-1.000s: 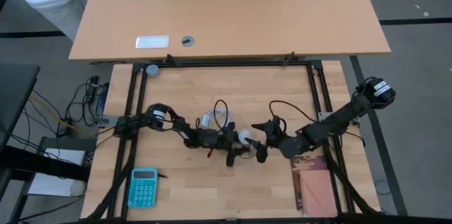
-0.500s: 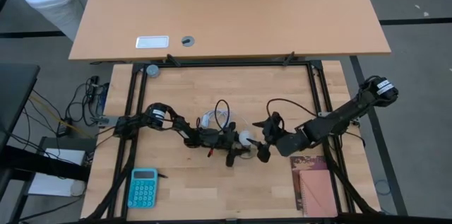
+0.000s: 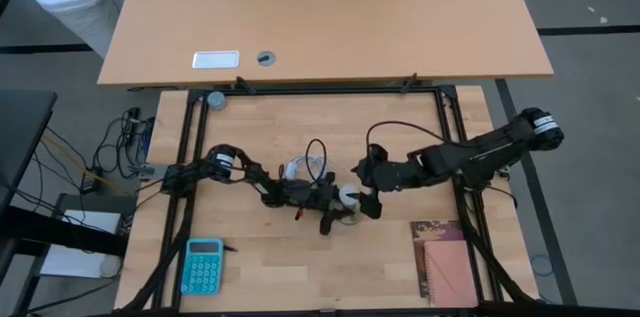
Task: Screw lightbulb
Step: Insert the white lightbulb into the lamp socket
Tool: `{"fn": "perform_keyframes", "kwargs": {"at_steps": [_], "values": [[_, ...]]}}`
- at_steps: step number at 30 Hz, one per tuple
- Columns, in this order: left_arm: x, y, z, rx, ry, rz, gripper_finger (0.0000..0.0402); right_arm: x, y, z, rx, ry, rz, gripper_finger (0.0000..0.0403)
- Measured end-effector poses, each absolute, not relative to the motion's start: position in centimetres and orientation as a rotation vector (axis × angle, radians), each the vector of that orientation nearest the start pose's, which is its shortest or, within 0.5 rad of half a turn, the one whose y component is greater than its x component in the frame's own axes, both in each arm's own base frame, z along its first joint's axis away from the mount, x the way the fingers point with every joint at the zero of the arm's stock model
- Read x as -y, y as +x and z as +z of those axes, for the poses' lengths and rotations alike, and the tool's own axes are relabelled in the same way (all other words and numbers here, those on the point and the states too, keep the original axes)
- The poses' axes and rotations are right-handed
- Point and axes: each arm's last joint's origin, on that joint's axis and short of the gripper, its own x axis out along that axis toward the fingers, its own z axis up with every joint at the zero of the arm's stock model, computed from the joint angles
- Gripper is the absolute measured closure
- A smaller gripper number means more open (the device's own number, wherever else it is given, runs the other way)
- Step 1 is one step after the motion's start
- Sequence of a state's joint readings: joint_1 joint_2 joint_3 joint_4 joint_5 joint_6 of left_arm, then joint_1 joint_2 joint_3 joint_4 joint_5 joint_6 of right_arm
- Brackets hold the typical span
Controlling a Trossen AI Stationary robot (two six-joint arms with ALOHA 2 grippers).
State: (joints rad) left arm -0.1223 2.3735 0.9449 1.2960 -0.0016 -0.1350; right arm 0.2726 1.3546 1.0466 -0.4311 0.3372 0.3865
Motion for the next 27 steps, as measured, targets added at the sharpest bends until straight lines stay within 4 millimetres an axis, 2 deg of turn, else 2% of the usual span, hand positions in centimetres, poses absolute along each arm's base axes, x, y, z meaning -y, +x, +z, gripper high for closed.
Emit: {"fn": "perform_keyframes", "kwargs": {"at_steps": [7,15,24,27], "values": [[5.0,41.0,4.2,-0.196,-0.113,-0.123,0.0203,-6.9,28.2,27.0,-0.728,0.166,-0.184,0.0063],[5.1,41.0,4.1,-0.21,-0.087,-0.123,0.0203,-7.2,27.9,26.8,-0.773,0.154,-0.187,0.0064],[5.1,41.0,4.0,-0.215,-0.067,-0.113,0.0204,-8.4,29.5,28.6,-0.877,0.017,-0.149,0.0064],[5.1,41.0,4.0,-0.215,-0.067,-0.113,0.0204,-8.7,30.3,28.2,-0.932,-0.028,-0.133,0.0064]]}}
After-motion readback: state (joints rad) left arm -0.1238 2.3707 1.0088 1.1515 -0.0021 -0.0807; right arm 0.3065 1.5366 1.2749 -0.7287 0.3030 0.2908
